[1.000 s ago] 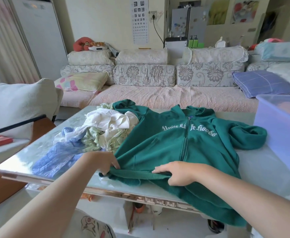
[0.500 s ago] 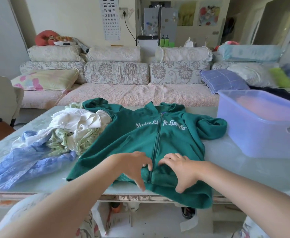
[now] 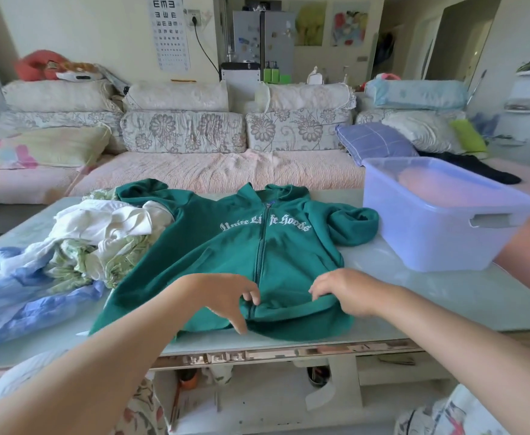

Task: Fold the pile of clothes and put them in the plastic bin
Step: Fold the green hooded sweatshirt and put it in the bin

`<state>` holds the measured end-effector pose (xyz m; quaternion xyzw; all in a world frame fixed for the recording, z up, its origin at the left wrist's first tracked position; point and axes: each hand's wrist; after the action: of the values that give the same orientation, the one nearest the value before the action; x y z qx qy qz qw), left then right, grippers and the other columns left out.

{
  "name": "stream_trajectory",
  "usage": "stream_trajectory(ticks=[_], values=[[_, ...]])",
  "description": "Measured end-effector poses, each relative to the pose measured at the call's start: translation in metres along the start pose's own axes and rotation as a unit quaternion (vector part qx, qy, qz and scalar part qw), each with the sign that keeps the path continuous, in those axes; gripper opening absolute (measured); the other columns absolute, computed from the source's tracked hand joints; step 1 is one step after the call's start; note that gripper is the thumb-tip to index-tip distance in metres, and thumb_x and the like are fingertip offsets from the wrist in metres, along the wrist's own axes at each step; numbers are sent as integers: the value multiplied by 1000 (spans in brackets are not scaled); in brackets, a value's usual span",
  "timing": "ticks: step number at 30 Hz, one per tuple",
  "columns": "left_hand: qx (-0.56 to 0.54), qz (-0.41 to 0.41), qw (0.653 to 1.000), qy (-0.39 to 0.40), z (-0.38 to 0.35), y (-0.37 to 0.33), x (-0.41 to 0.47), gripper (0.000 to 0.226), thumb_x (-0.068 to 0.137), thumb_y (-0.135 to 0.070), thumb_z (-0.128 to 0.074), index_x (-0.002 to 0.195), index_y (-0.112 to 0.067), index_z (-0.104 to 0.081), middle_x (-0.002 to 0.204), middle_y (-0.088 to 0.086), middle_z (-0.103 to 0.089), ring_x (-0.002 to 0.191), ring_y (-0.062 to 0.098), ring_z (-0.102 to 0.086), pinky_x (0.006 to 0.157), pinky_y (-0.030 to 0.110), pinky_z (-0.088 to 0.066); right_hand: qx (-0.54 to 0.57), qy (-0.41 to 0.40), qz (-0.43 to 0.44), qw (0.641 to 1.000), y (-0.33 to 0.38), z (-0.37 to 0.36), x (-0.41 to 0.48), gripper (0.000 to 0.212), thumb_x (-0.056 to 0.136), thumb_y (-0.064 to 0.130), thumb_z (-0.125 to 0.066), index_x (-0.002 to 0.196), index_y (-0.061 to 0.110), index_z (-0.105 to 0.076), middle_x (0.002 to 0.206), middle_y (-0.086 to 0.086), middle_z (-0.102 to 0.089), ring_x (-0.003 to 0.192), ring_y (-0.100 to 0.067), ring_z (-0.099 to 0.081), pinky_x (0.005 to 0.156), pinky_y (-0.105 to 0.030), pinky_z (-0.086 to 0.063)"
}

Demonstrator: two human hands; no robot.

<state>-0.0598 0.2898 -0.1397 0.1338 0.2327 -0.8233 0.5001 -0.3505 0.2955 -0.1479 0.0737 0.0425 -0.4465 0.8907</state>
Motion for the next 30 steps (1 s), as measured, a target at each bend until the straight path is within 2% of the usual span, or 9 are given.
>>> stream_trajectory(ticks=[3,5,7,10,17,21,24,28,30], values=[[-54,-17,998,-11,3,-11,4,43,76,-28,-71,114,-42,-58,118,-22,-55,104,15,-63,89,38,-55,-119,-24,-49,991,-15,17,-3,54,77,-8,-50,109,29,-73,122,8,-67,114,-24,-60,86,-30,-46],[-52,-26,998,-3,0,-19,8,46,77,-20,-63,117,-42,-58,117,-20,-55,105,18,-63,87,39,-56,-161,46,-115,979,-20,24,-9,51,81,-2,-51,112,32,-72,119,5,-66,112,-26,-60,83,-29,-43],[-24,-28,999,18,-6,-24,12,52,78,-14,-62,124,-38,-53,119,-13,-51,108,21,-60,89,42,-54,-139,125,-156,970,-21,23,-15,44,78,10,-51,107,36,-71,115,8,-66,110,-23,-60,94,-35,-45],[25,-18,999,33,-8,-24,14,59,79,-9,-59,128,-38,-46,116,-8,-44,105,25,-58,86,46,-54,-42,127,-146,980,-14,20,-17,32,78,34,-59,110,39,-66,111,13,-58,110,-17,-54,102,-36,-37],[69,40,997,5,8,-16,-2,44,79,5,-37,103,-26,-58,90,-1,-58,73,18,-53,62,32,-43,27,160,-94,982,8,6,-1,63,74,34,-70,130,47,-44,124,7,-42,102,-17,-56,85,-40,-52],[113,153,967,171,15,-10,-14,49,87,-10,-55,134,-25,-56,131,-1,-55,110,24,-56,79,30,-51,155,170,-82,970,12,17,4,37,83,34,-63,118,45,-64,119,14,-58,99,-13,-65,92,-37,-54],[-43,193,952,235,18,-2,-8,41,88,-42,-64,126,-26,-61,119,-1,-62,108,23,-60,91,34,-52,192,119,-89,970,5,19,14,27,87,31,-56,107,43,-71,99,18,-67,89,-11,-68,88,-34,-55],[-161,125,975,86,36,2,16,36,93,-51,-49,101,-24,-72,96,-5,-70,81,16,-67,66,23,-45,123,-13,-141,982,-20,8,41,36,87,24,-51,115,43,-64,124,12,-54,119,-12,-53,102,-33,-43],[-135,66,988,-31,38,-3,37,21,91,-39,-52,95,-29,-71,95,-9,-69,86,14,-69,71,23,-49,91,-21,-157,983,-31,5,54,47,87,23,-52,130,41,-56,147,4,-42,137,-19,-40,113,-40,-34]])
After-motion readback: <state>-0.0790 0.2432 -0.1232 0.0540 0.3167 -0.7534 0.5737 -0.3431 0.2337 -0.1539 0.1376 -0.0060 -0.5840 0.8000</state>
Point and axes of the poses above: each hand's wrist, its own x-axis towards the middle knuckle, its own z-axis out of the back of the hand, y = z × x
